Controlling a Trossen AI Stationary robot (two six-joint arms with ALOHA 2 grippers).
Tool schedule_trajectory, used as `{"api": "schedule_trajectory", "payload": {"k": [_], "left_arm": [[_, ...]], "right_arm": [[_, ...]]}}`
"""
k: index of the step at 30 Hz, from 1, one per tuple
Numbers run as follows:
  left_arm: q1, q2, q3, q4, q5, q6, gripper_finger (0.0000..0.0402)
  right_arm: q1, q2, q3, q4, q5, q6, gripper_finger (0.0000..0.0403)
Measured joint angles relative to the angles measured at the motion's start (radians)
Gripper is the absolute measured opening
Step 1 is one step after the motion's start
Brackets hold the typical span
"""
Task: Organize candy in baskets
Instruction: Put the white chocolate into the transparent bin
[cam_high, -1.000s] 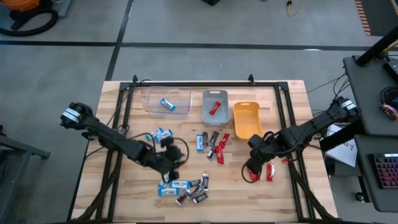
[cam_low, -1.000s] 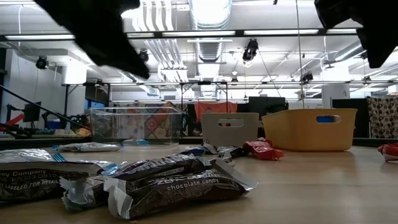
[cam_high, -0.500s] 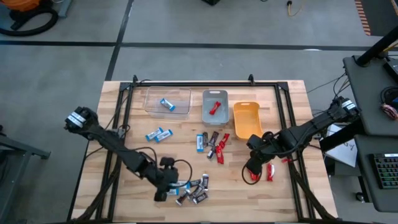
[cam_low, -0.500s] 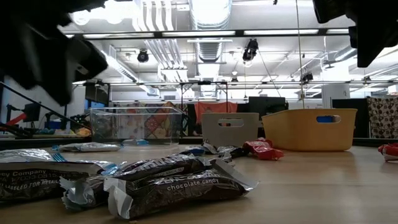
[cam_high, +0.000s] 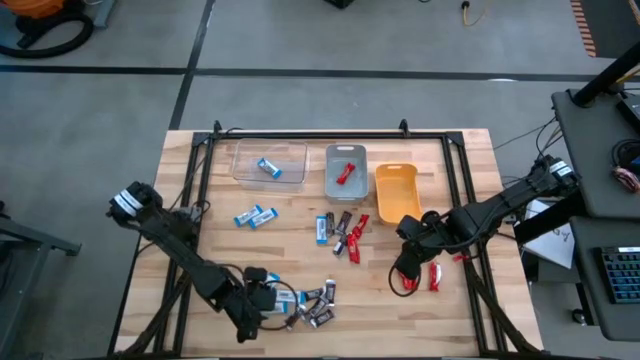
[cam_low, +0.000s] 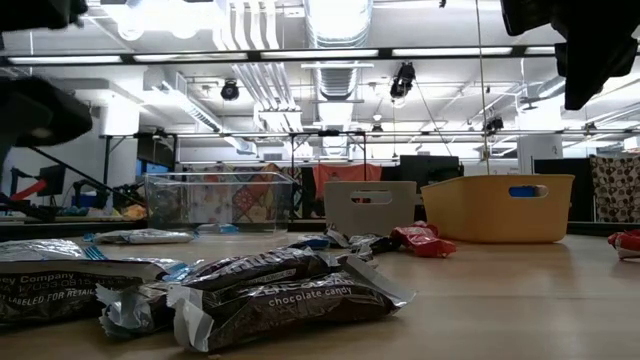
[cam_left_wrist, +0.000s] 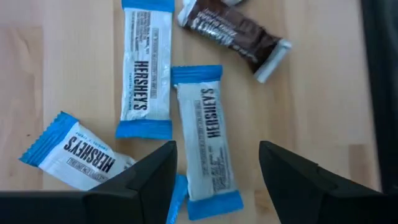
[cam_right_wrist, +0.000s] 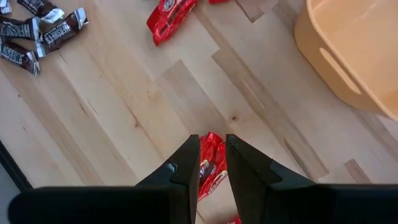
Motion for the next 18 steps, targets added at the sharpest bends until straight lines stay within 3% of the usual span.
{"api": "schedule_trajectory", "payload": {"k": [10, 18], "left_arm": [[-0.005, 0.106, 0.009, -0.006, -0.059, -0.043, 0.0205], [-0.003, 0.101, 0.007, -0.018, -0.058, -0.055, 0.0143]], "right_arm": [[0.000, 0.000, 0.000, 0.000, 0.000, 0.005, 0.0068], [0.000, 0.000, 0.000, 0.003, 0.001, 0.007, 0.0068]]}}
